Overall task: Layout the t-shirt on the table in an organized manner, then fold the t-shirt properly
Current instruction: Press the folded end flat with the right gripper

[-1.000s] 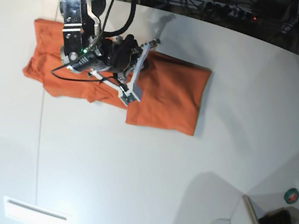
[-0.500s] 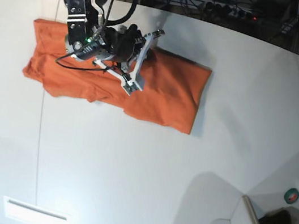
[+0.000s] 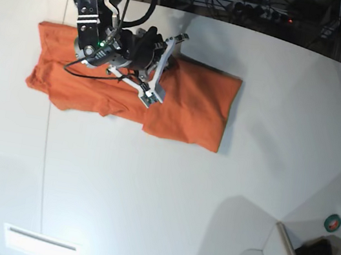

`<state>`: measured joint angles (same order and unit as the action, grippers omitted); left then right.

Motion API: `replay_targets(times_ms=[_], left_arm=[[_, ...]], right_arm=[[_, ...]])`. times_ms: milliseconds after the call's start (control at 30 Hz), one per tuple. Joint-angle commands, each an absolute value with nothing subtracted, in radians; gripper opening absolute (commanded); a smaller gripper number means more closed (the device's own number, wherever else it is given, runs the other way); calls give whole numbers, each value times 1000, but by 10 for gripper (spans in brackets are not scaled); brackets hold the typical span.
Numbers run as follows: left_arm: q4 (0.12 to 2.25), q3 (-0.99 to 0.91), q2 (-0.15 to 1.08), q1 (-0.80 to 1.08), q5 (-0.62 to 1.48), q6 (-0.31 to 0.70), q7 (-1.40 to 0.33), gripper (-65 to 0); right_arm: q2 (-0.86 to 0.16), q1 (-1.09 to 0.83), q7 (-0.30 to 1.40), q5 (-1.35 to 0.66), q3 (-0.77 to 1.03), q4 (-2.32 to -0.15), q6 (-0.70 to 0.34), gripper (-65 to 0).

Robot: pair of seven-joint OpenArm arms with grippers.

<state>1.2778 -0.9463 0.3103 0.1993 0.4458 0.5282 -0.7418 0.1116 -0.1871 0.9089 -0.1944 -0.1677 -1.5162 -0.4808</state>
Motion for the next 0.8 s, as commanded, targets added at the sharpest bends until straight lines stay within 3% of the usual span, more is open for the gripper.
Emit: replay_targets(times_ms=[0,367,400,500,767], left_arm=[[1291,-951,334,196,458,535,-722,-650],[1291,-951,334,194,458,535,-722,-650],[1291,-951,334,194,458,535,-722,-650],[1291,-951,334,194,458,535,-722,-650],[1291,-954,334,196,458,535,-722,-650]], right_arm=[[119,-179,897,-206,-170,-1527,-486,-650],[119,-176,895,-206,-168,-1527,-486,-650],[119,-177,895,-206,-168,-1527,-486,-636],[117,-180,895,-206,-168,-1529,-486,-507],[113,-193,897,-205,-163,-1537,-486,-497]])
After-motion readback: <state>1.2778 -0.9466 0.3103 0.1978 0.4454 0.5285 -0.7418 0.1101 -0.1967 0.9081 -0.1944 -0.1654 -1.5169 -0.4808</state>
